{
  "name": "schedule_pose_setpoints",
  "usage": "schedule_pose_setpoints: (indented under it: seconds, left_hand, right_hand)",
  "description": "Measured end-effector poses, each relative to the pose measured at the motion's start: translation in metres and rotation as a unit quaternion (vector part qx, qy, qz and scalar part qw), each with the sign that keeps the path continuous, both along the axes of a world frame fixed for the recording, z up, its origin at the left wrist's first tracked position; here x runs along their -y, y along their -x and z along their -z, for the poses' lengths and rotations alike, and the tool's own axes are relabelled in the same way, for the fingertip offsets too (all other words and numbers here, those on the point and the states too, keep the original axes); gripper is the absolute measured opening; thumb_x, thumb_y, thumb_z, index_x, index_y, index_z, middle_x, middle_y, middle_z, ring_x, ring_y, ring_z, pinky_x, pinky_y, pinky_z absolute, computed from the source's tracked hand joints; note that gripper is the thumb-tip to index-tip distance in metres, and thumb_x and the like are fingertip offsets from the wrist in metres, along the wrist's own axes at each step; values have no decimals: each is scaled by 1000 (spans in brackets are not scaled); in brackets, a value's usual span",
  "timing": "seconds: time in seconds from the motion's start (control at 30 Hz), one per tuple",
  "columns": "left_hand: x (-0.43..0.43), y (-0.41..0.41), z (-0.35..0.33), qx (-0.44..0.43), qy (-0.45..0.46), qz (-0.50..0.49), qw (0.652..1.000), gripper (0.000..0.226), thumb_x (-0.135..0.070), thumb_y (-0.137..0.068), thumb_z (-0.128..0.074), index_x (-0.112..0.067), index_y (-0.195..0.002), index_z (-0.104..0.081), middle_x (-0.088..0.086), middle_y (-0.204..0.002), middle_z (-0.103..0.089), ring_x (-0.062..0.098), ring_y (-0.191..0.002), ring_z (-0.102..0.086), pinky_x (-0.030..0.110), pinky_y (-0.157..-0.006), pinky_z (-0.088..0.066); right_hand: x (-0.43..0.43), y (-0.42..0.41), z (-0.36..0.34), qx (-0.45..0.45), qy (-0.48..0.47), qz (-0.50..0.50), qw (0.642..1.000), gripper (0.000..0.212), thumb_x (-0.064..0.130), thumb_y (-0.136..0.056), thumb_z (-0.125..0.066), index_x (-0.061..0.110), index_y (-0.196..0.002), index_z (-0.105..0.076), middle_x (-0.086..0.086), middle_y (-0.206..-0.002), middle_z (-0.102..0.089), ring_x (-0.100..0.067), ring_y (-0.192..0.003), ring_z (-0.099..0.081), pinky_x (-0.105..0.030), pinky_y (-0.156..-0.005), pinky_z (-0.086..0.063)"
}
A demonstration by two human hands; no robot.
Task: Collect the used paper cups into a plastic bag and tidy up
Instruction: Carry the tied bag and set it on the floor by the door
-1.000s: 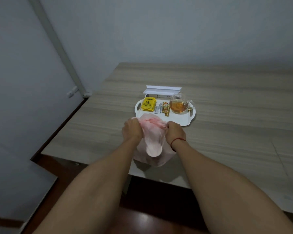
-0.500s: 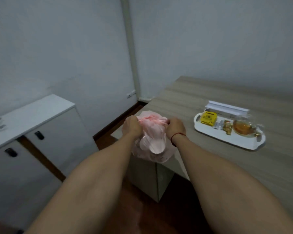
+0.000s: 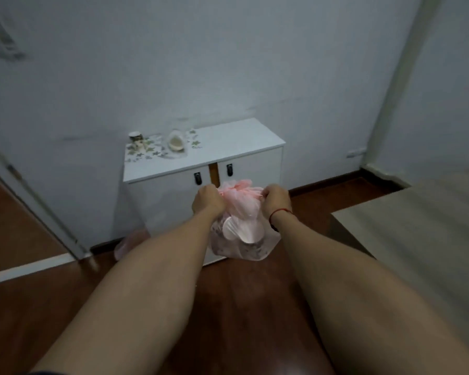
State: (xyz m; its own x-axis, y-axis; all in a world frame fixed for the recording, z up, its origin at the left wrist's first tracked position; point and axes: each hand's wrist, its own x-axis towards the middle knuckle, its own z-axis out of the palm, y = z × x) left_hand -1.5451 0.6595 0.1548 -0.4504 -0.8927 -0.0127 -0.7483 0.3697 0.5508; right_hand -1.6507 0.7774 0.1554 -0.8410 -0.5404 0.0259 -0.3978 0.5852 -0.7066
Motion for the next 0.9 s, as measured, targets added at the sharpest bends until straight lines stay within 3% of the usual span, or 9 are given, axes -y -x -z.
schedule_pose_setpoints:
  seconds: [0.23,0.6,0.73,0.9]
  left_hand:
    - [123,-85,25,9,-38,-143,989,33,-27,-89,-57,-4,-111,-69,17,-119,-67,35,-110,-65,40,-91,-54]
    - [294,-162,70,25,-72,-256,964,43,-50,-85,-60,-13,-105,-73,10,-114,-70,30,-107,-66,35,-87,-53]
    - [340,-195,89,54,-90,-290,951,41,-43,-90,-55,-9,-106,-70,11,-112,-70,32,-105,-66,35,-87,-54]
    - [410,-241,105,68,-132,-303,941,30,-24,-90,-58,-7,-112,-69,16,-113,-69,34,-105,-66,40,-86,-53]
  right_hand:
    - [153,-62,23,40,-19,-111,993,25,8,-92,-51,2,-106,-72,-20,-113,-67,-36,-107,-63,-37,-97,-51]
    - [347,-127,74,93,-90,-243,961,28,13,-84,-58,2,-106,-71,-19,-113,-69,-35,-108,-64,-37,-94,-53]
    - [404,-156,83,87,-143,-304,938,34,15,-78,-68,1,-110,-70,-20,-114,-68,-34,-109,-64,-36,-94,-52]
    - [493,-194,94,56,-179,-357,915,29,14,-86,-58,-2,-108,-69,-24,-114,-68,-34,-109,-63,-36,-90,-50]
